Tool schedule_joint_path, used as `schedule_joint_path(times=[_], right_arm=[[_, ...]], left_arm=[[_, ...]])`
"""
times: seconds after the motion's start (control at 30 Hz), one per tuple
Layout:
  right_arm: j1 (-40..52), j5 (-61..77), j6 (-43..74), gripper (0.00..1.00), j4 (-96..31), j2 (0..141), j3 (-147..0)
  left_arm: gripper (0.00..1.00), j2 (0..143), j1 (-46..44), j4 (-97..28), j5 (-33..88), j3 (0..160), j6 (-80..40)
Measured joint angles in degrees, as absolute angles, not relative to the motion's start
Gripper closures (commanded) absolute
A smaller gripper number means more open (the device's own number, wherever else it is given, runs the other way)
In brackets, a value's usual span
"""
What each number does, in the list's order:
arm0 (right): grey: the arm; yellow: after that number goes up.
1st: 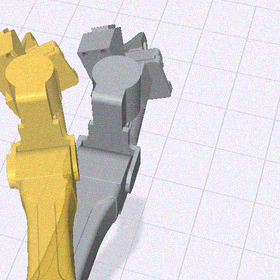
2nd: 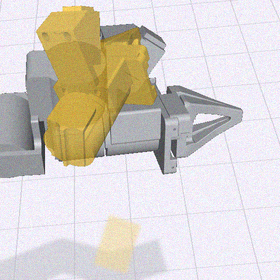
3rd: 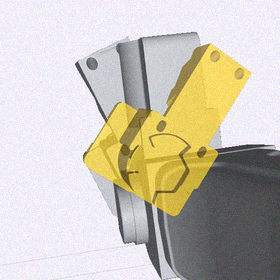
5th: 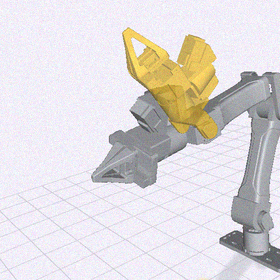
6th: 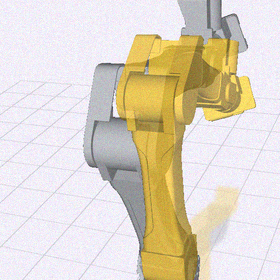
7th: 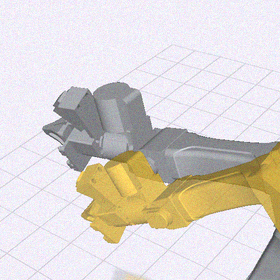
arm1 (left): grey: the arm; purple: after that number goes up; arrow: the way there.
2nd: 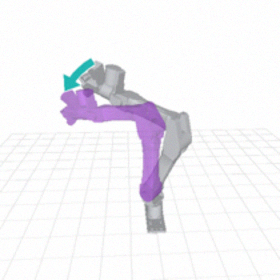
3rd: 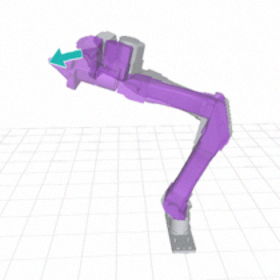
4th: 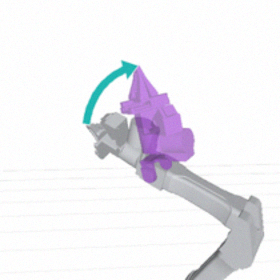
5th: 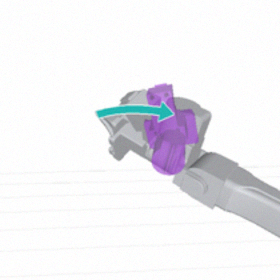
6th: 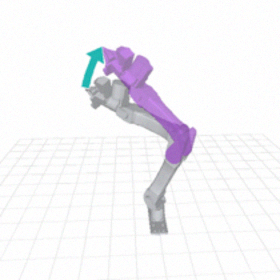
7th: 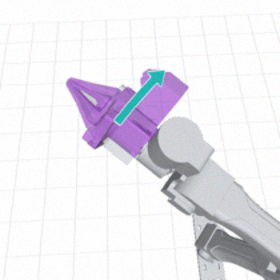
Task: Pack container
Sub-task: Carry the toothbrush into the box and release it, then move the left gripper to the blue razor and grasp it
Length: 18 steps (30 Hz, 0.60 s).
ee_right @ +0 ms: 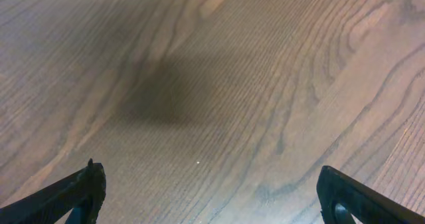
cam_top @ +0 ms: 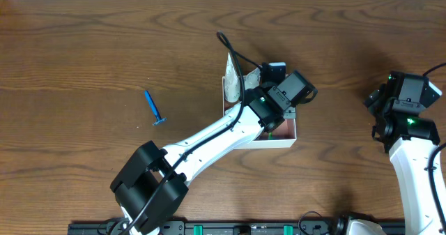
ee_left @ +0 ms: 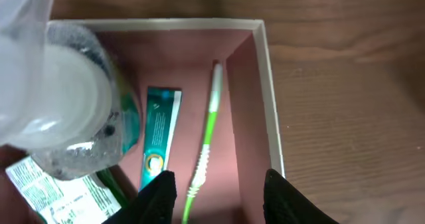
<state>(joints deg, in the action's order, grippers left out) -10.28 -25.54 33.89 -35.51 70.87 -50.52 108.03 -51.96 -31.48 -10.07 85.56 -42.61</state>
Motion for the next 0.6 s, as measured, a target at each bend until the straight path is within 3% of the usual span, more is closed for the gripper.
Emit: schedule_joint_path(times=[0.2, 0.4, 0.6], right_arm=[[-10.28, -25.54, 33.89, 0.01, -35.51, 70.87, -50.52], [-10.28, -25.54, 33.89, 0.01, -35.51, 70.87, -50.52], [-10.28, -25.54, 33.89, 0.01, -35.51, 70.87, -50.52]], left_arm=[[0.56, 105.47, -51.99, -35.11, -9.19, 86.39, -34.33], [0.56, 91.61, -51.44, -45.34, -12.69, 87.15, -29.43], [0.54, 82.0, -43.05, -54.54, -18.87, 89.01, -28.21]])
